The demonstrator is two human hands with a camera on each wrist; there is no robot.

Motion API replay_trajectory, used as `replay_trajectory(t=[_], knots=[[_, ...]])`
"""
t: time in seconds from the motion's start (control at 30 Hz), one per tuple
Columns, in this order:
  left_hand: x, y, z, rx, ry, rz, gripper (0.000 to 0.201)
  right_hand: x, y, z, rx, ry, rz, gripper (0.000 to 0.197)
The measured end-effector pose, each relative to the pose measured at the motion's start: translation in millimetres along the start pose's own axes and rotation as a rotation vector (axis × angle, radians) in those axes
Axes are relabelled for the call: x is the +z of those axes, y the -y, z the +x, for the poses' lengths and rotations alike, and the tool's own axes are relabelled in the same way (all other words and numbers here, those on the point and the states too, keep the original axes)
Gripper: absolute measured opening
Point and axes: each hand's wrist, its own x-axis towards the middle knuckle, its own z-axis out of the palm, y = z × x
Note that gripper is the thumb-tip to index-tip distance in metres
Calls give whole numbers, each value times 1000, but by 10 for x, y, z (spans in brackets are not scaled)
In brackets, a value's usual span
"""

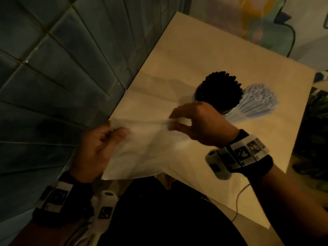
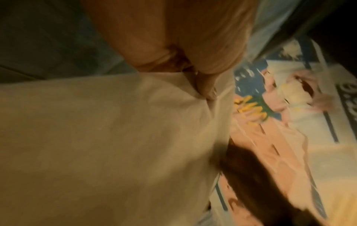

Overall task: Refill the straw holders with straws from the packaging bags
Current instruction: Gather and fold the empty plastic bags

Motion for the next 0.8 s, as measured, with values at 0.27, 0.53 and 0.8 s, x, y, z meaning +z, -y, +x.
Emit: replay_trajectory(t=[0.27,0.53,0.8], knots=[[-209,-168,18,246,-136,357,72,-103,-4,-117,147,-123,248,13],[202,-450,288,327,199,550,30,-62,266,82,-4,-295,296,8],[59,-377,288,285,39,424,31,159,51,-206,232,-156,420,50]])
